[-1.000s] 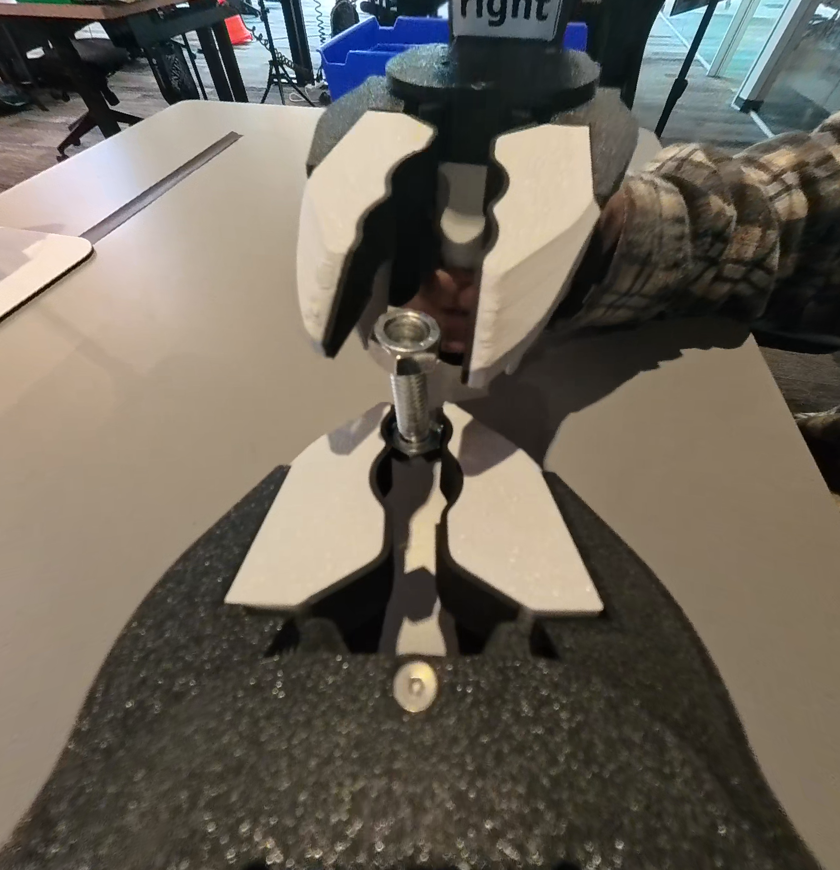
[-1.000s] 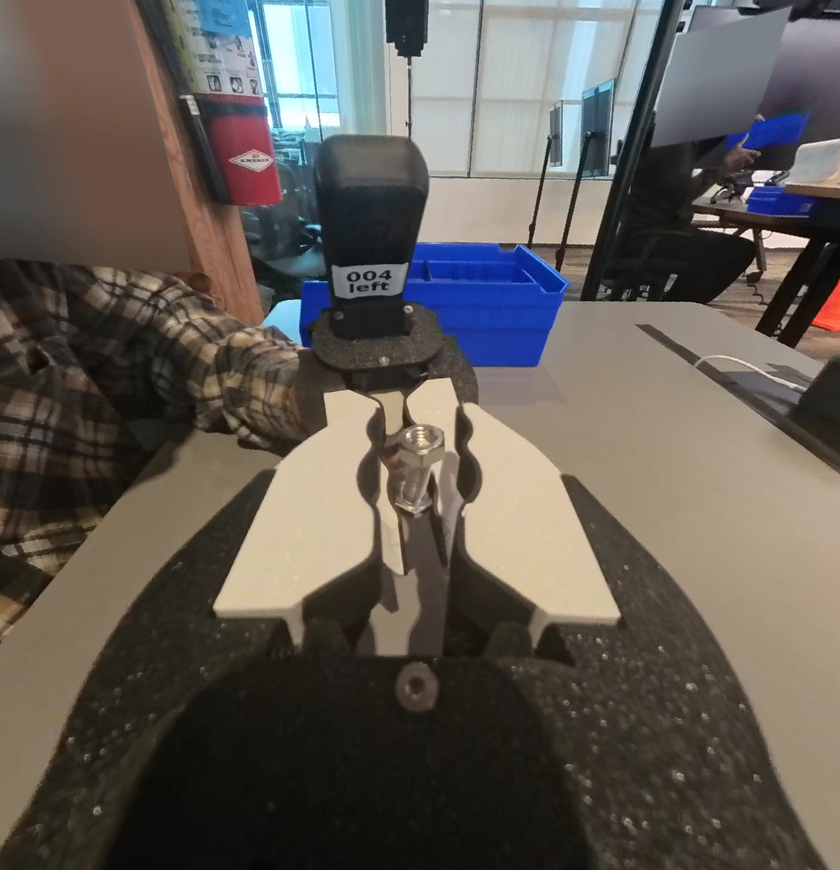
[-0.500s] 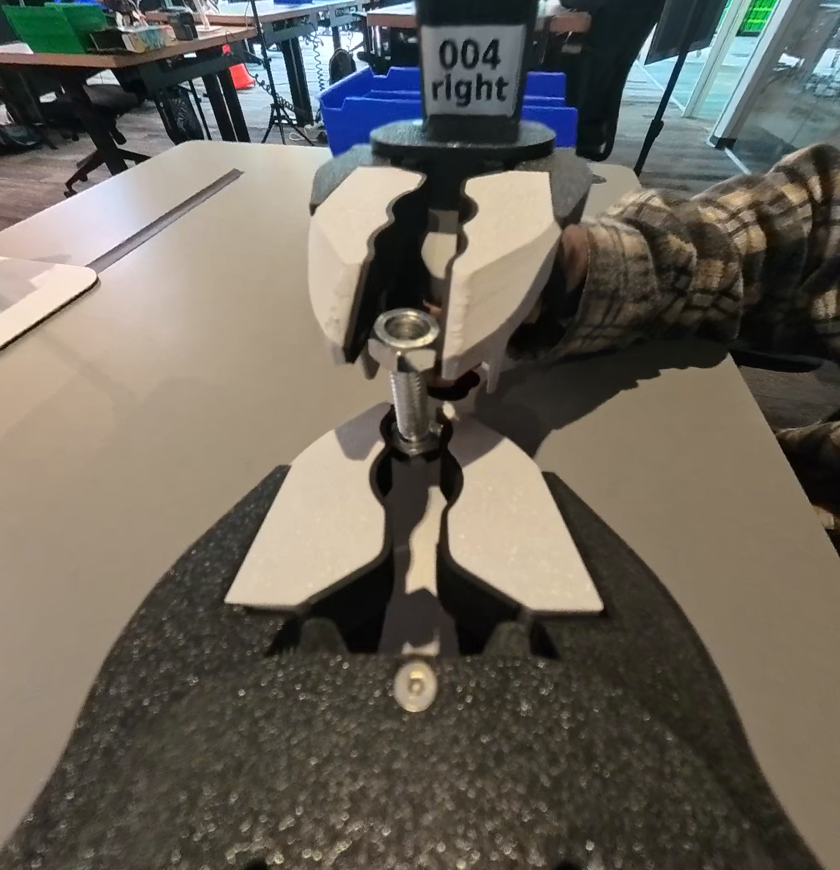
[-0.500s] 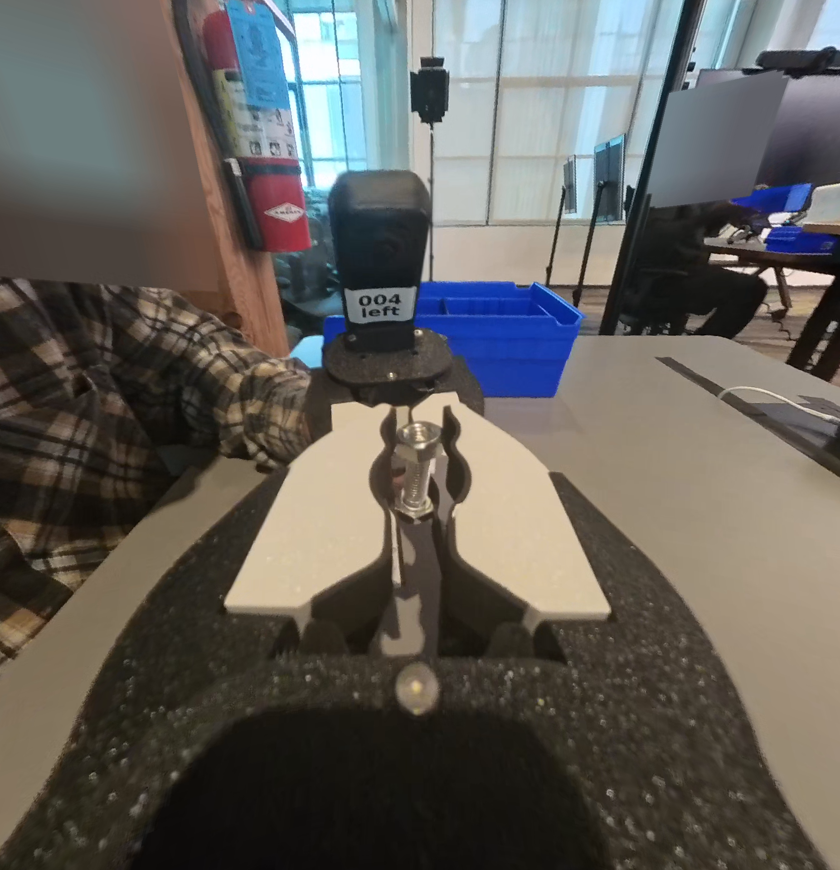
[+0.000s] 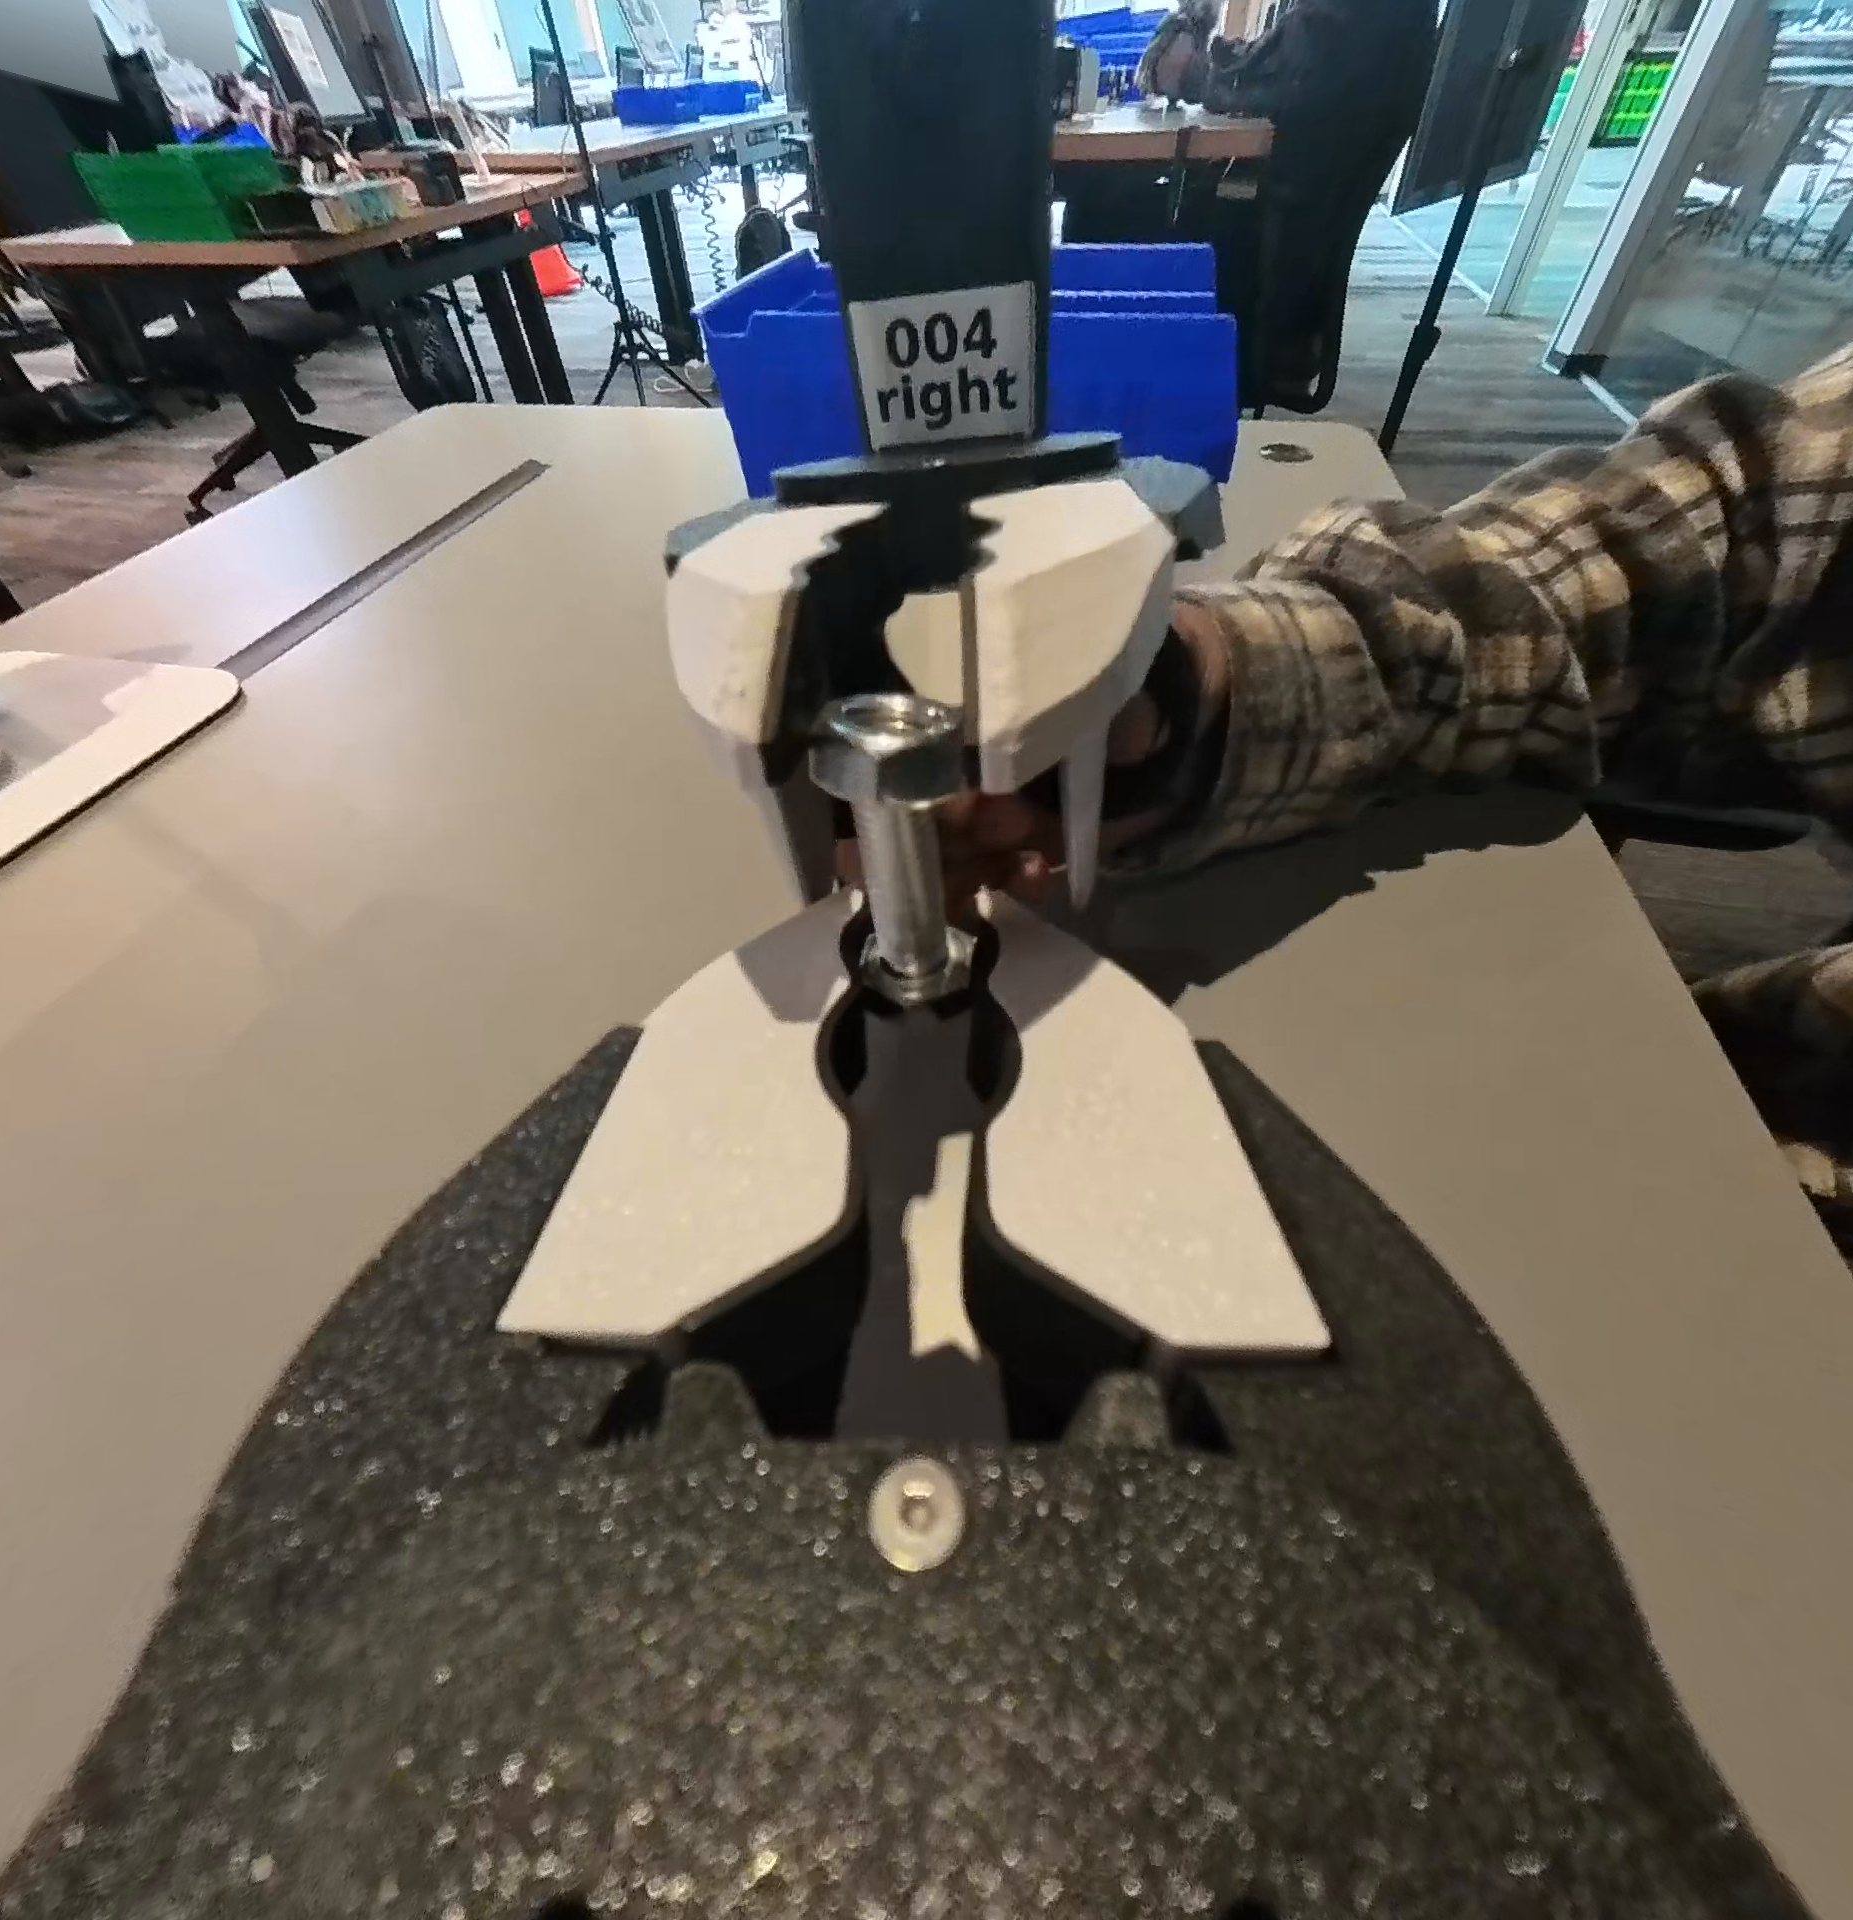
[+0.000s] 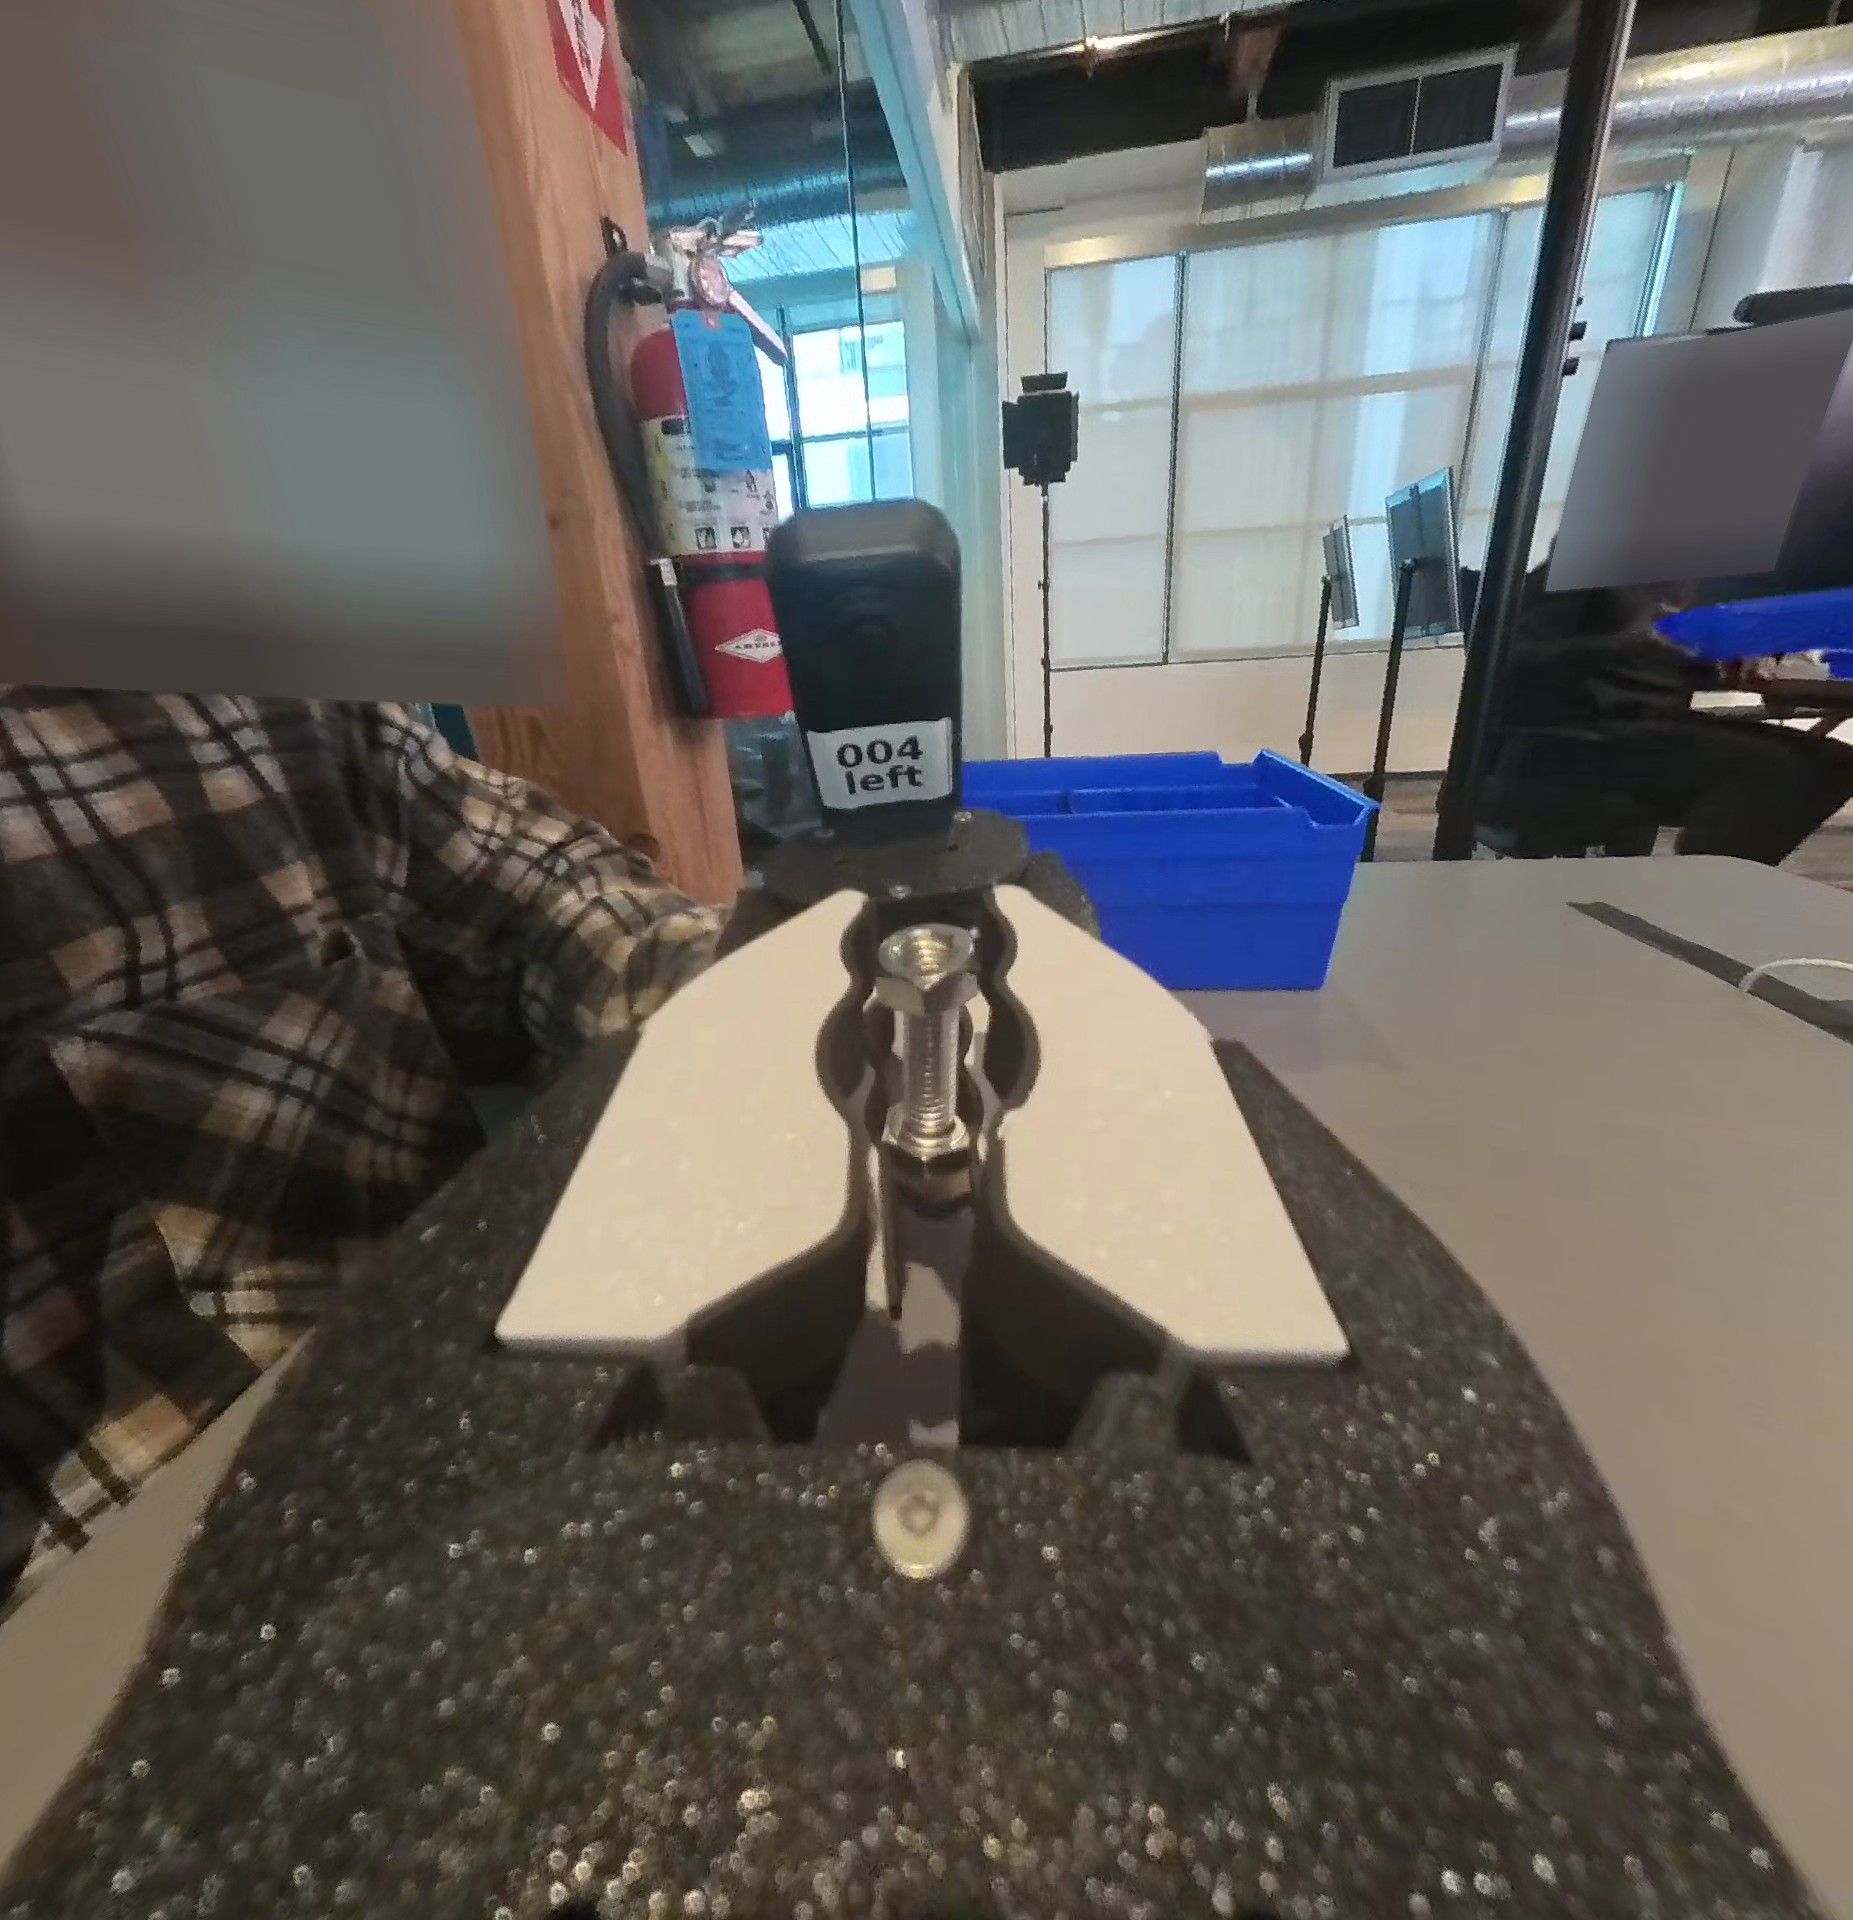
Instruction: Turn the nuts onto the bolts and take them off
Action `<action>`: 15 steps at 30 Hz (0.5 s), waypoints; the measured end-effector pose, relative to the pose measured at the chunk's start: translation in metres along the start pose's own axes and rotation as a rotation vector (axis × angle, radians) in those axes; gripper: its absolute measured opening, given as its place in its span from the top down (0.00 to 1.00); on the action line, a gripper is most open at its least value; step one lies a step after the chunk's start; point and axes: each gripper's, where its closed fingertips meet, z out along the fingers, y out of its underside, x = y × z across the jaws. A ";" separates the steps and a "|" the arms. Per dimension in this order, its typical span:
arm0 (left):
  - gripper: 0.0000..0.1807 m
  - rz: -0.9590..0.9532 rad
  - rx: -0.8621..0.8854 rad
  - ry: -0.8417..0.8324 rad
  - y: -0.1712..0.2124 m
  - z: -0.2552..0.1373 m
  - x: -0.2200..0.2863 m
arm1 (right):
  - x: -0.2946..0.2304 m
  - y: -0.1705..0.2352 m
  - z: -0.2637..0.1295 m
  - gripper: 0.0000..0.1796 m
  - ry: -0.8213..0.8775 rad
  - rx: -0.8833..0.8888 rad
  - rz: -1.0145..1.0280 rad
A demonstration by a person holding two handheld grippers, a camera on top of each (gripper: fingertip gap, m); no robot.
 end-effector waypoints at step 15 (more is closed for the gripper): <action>0.92 0.050 -0.148 -0.086 0.020 0.004 -0.011 | 0.007 0.020 -0.003 0.90 0.071 -0.193 -0.036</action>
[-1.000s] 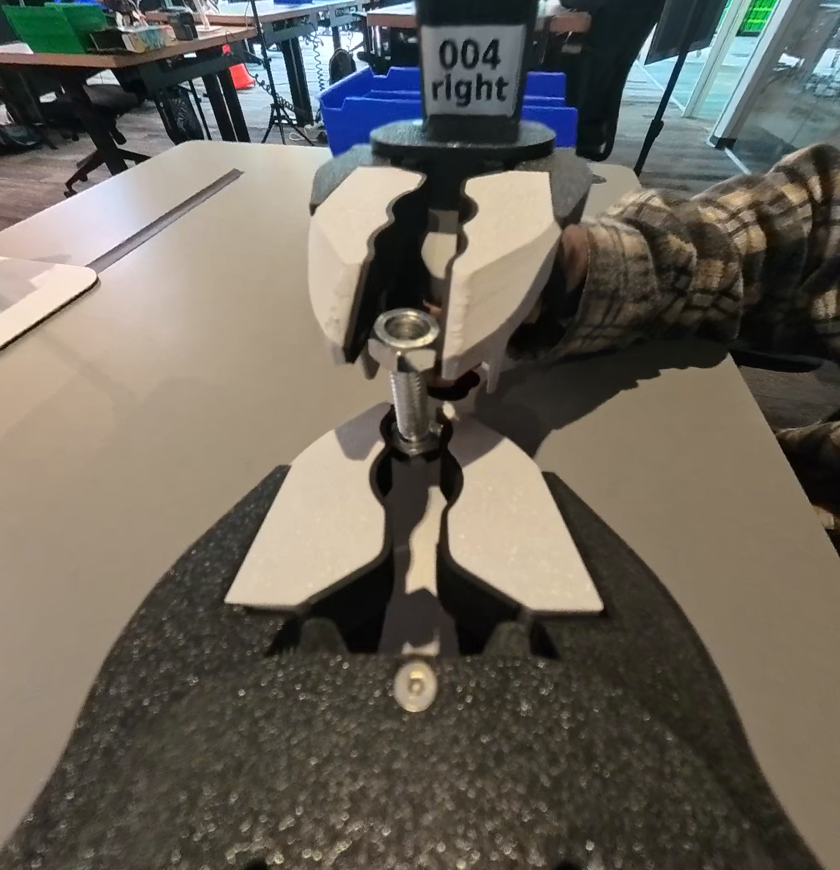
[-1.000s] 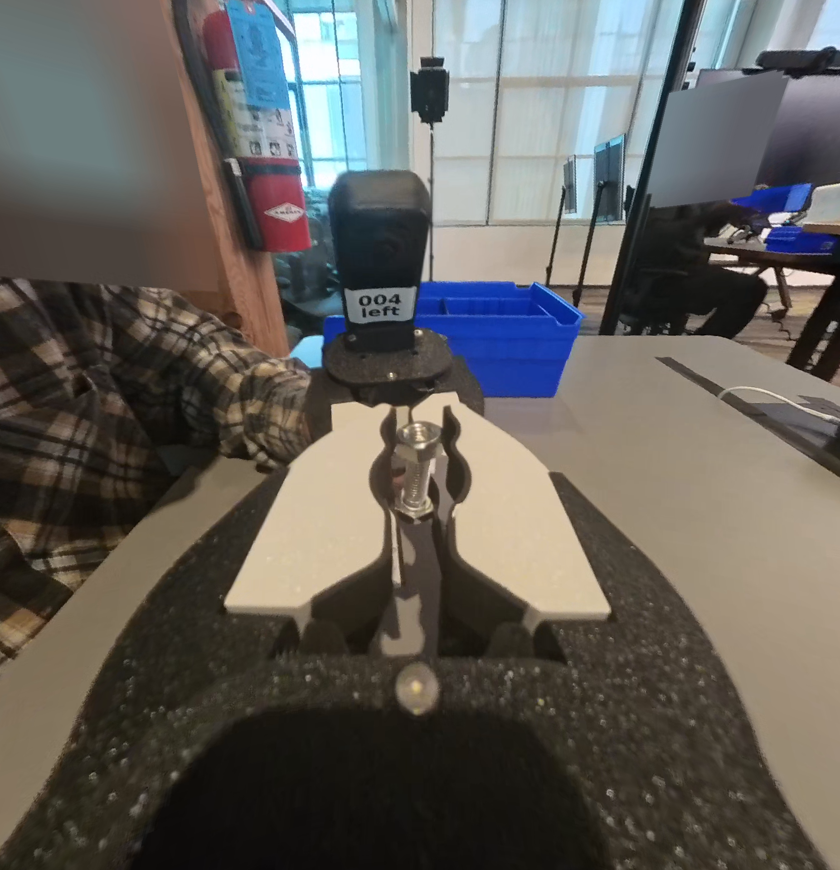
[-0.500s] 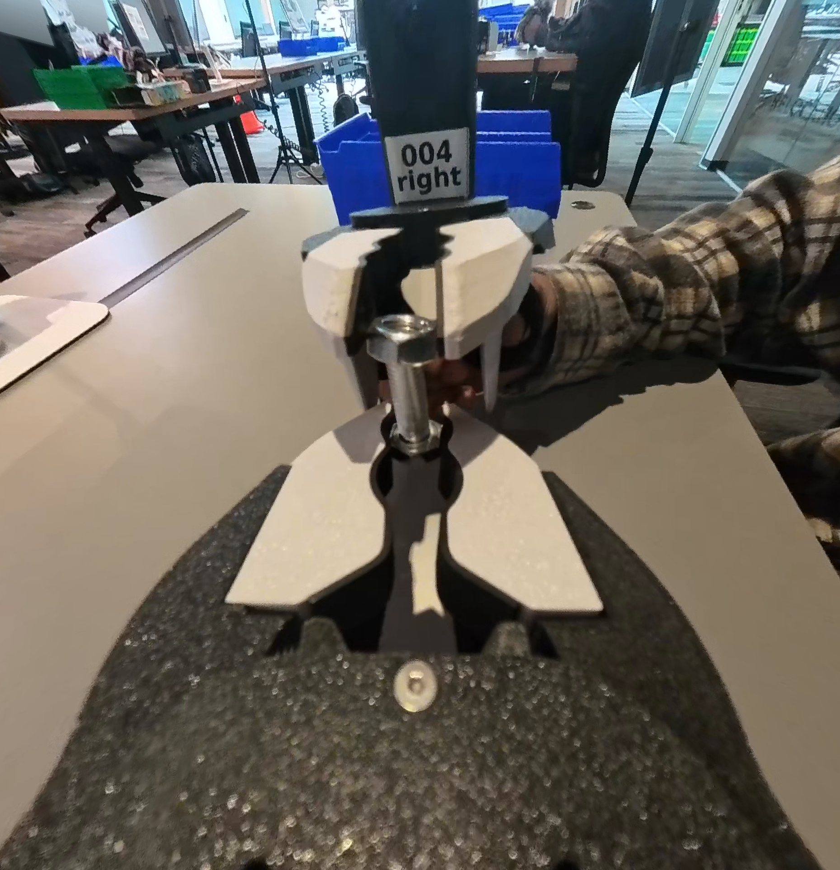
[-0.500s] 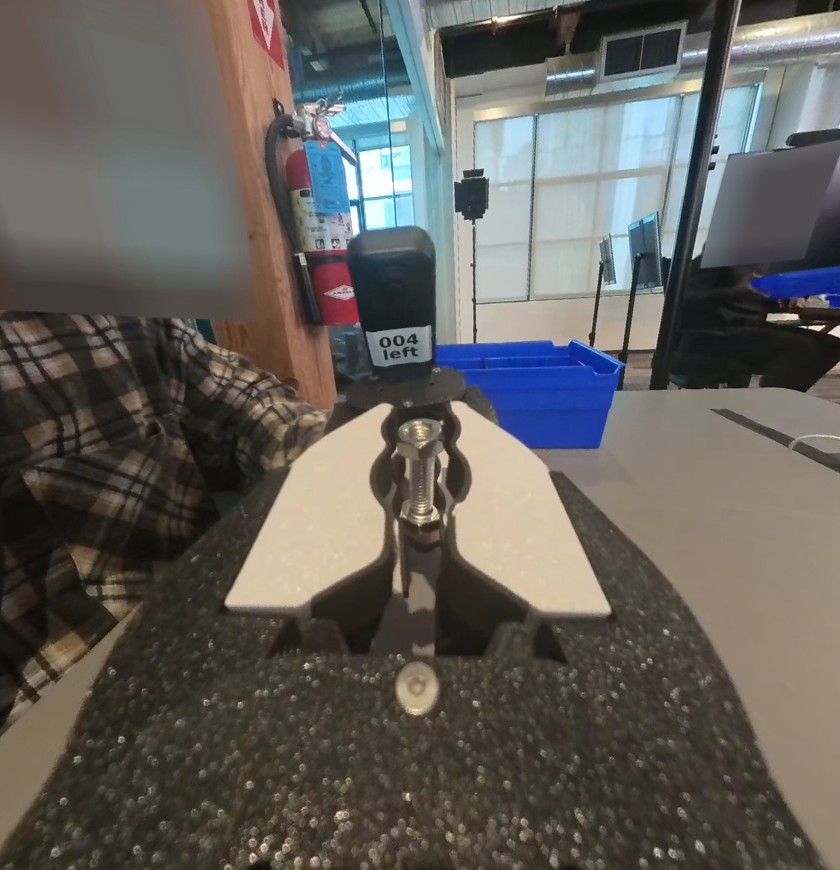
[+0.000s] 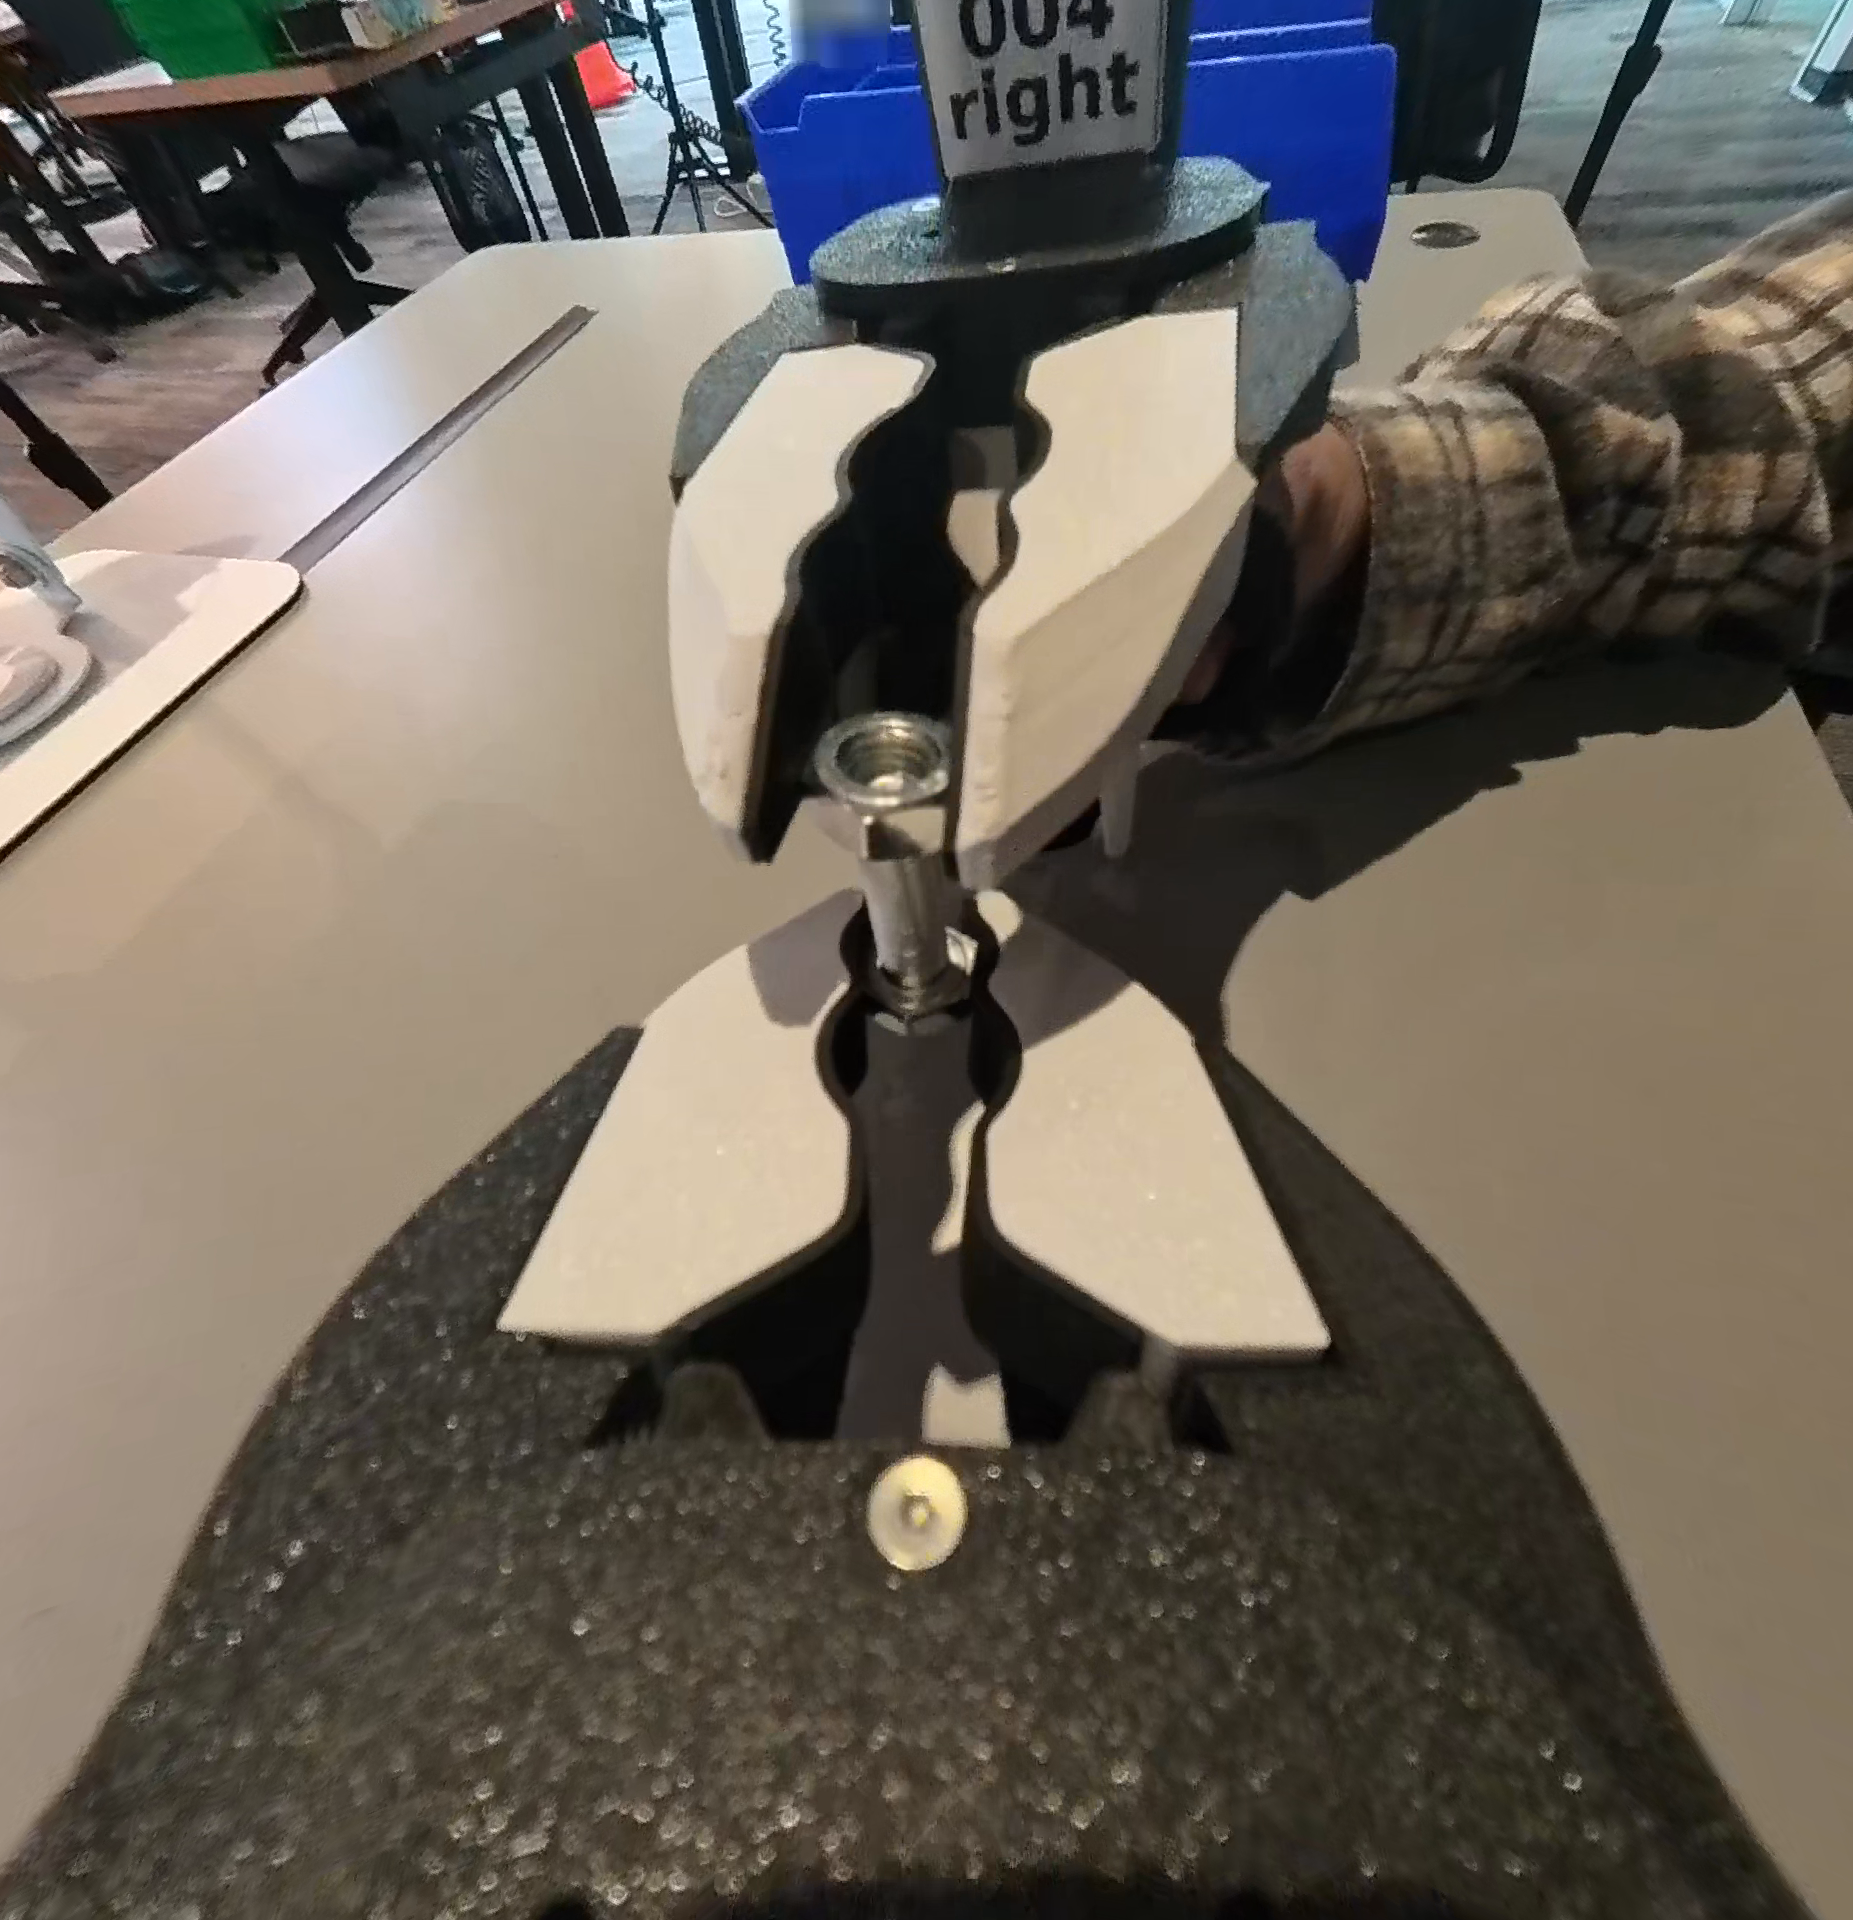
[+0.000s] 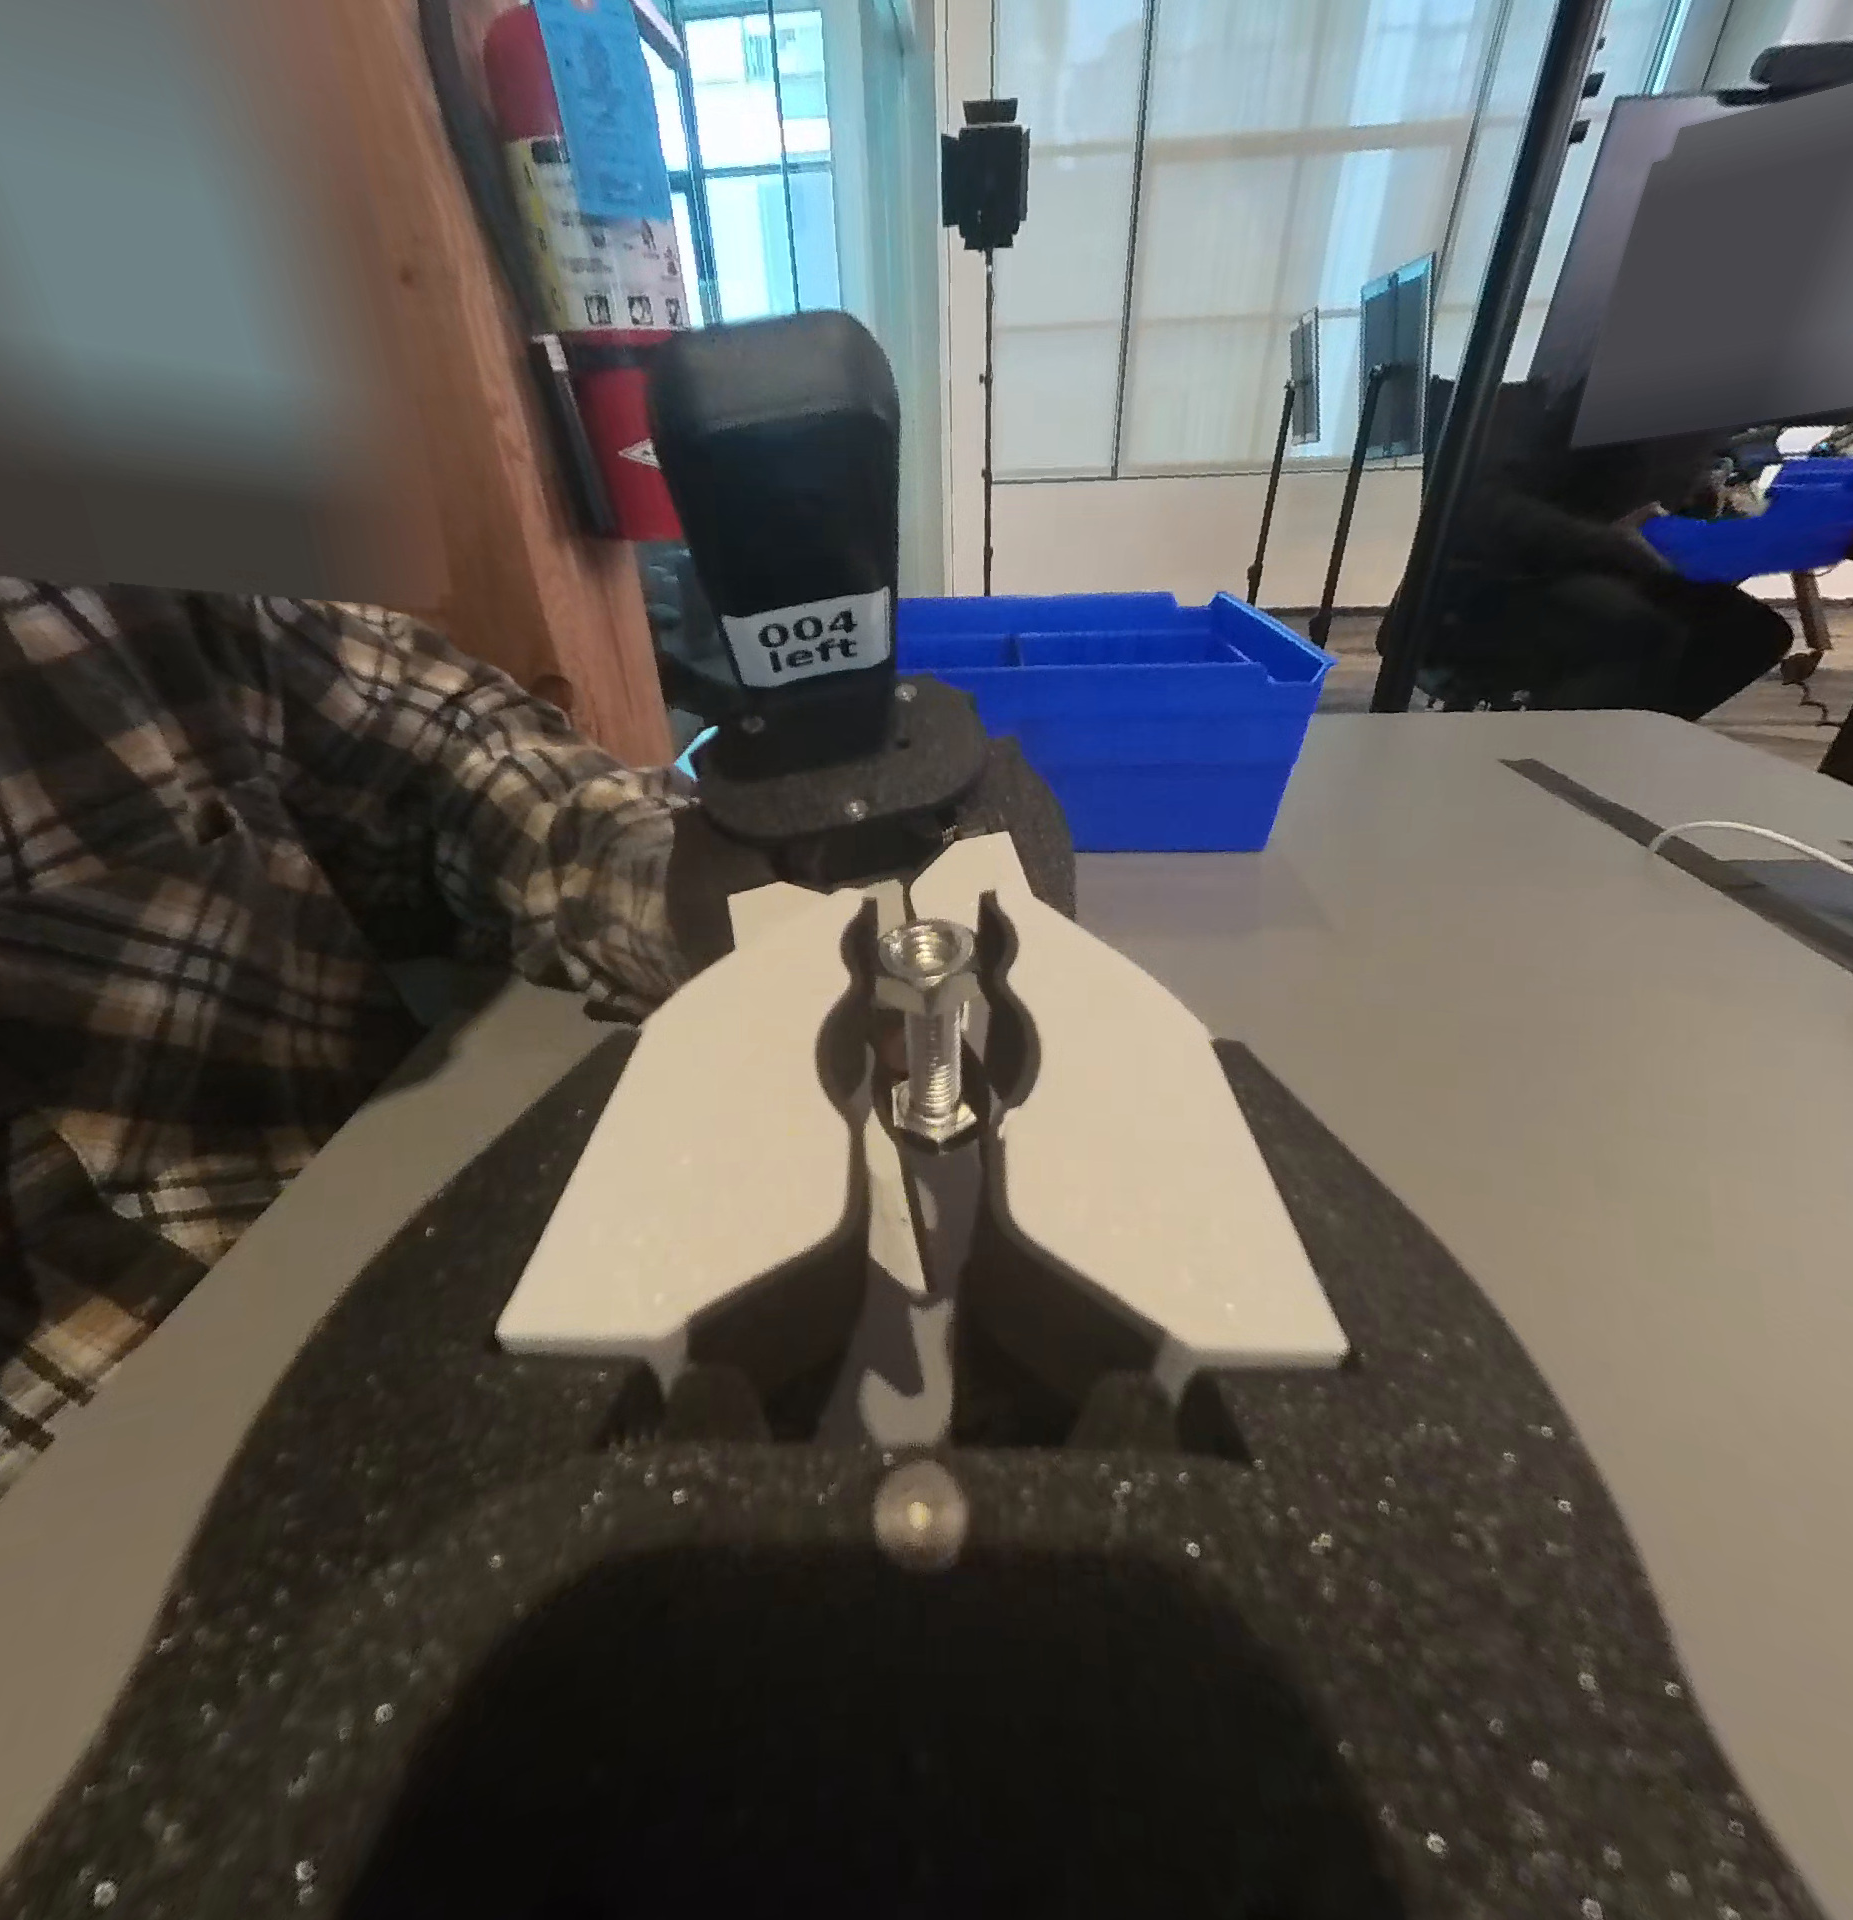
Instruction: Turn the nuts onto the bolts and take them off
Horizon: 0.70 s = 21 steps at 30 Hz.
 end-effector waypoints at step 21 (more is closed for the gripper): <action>0.92 -0.019 -0.019 0.033 0.002 0.003 0.003 | 0.001 0.002 -0.004 0.89 0.006 -0.015 -0.012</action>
